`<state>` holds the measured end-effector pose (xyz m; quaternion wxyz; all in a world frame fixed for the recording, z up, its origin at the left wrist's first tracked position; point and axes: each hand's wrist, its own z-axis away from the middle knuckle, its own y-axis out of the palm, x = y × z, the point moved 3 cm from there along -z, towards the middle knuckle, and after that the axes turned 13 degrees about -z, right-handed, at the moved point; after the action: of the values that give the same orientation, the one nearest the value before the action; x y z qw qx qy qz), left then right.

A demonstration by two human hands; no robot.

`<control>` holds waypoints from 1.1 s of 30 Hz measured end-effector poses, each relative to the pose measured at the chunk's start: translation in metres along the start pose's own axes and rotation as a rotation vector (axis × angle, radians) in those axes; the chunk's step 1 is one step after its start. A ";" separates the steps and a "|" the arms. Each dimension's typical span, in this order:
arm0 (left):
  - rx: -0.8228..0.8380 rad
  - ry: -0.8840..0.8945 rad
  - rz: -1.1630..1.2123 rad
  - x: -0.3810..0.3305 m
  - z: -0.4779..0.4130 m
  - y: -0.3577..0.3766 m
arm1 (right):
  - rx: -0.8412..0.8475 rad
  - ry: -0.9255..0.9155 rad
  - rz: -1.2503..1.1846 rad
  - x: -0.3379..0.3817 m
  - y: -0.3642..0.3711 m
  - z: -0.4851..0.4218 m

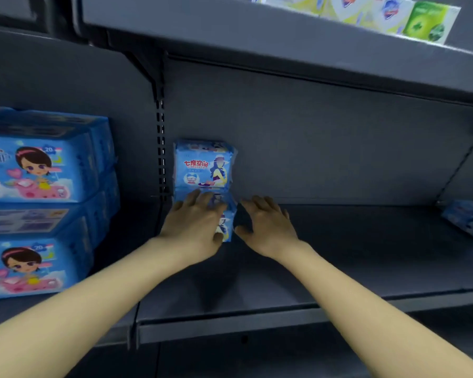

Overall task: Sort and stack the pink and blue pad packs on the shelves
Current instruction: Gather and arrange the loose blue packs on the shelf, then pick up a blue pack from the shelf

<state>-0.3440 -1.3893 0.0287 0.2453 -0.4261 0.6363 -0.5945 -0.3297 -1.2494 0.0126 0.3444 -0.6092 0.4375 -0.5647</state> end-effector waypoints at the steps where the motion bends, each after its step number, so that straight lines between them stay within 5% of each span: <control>1: -0.006 0.020 0.004 -0.007 0.000 0.000 | 0.000 0.023 0.002 -0.005 -0.003 0.006; 33: -0.016 0.544 0.053 -0.232 -0.022 -0.017 | -0.161 0.517 -0.011 -0.174 -0.071 0.171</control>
<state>-0.2379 -1.1829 0.0041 0.0774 -0.2362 0.6943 -0.6754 -0.1469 -1.0746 -0.0106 0.1686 -0.4724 0.5513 -0.6667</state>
